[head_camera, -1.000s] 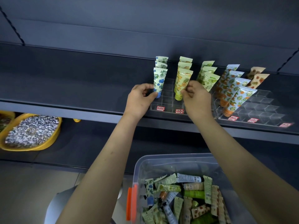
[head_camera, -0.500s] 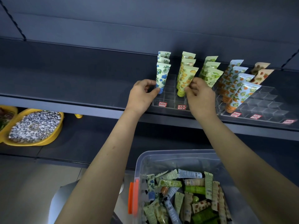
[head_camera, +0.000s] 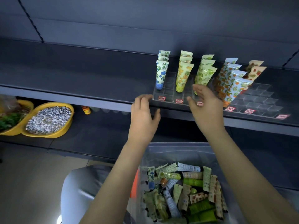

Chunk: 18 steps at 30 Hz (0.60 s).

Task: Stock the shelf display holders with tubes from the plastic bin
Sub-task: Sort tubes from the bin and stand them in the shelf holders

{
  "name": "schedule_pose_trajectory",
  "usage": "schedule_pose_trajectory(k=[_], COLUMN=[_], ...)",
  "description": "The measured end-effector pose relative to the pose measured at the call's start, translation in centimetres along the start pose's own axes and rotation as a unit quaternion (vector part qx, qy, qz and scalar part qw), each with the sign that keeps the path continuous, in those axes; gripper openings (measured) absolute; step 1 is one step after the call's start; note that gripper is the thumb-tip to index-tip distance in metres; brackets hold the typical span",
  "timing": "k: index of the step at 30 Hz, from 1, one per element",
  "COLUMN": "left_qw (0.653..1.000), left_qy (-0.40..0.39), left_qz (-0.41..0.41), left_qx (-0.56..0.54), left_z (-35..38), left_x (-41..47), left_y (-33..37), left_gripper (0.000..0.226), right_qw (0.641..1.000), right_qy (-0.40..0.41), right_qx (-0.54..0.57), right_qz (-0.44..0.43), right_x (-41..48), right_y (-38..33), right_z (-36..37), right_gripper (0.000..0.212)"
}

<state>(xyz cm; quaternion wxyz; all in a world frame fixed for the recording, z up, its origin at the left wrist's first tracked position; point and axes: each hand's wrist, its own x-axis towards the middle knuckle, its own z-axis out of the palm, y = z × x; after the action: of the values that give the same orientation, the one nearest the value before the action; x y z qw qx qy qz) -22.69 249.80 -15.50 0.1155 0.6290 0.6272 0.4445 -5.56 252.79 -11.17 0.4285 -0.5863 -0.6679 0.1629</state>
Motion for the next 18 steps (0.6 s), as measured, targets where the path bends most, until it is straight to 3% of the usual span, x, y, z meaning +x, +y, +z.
schedule_pose_trajectory(k=[4, 7, 12, 18], left_qw=[0.988, 0.976, 0.957, 0.915], left_qy=[-0.010, -0.053, -0.161, -0.315], left_qz=[0.098, 0.126, 0.110, 0.052], left_qx=[0.119, 0.170, 0.215, 0.248], left_z=[1.5, 2.5, 4.3, 6.9], left_x=[-6.9, -9.6, -14.6, -20.6], left_y=[1.6, 0.5, -1.0, -3.6], left_gripper=[0.031, 0.034, 0.050, 0.042], right_qw=[0.995, 0.990, 0.969, 0.937], right_qy=[-0.027, -0.079, -0.175, -0.267], right_qx=[-0.086, -0.116, -0.174, -0.218], right_qz=[-0.041, -0.034, 0.011, 0.062], right_x=[-7.3, -11.0, -17.1, -22.1], right_y=[3.4, 5.8, 10.9, 15.5], right_z=[-3.3, -3.2, -3.7, -4.5], right_gripper=[0.044, 0.049, 0.054, 0.056])
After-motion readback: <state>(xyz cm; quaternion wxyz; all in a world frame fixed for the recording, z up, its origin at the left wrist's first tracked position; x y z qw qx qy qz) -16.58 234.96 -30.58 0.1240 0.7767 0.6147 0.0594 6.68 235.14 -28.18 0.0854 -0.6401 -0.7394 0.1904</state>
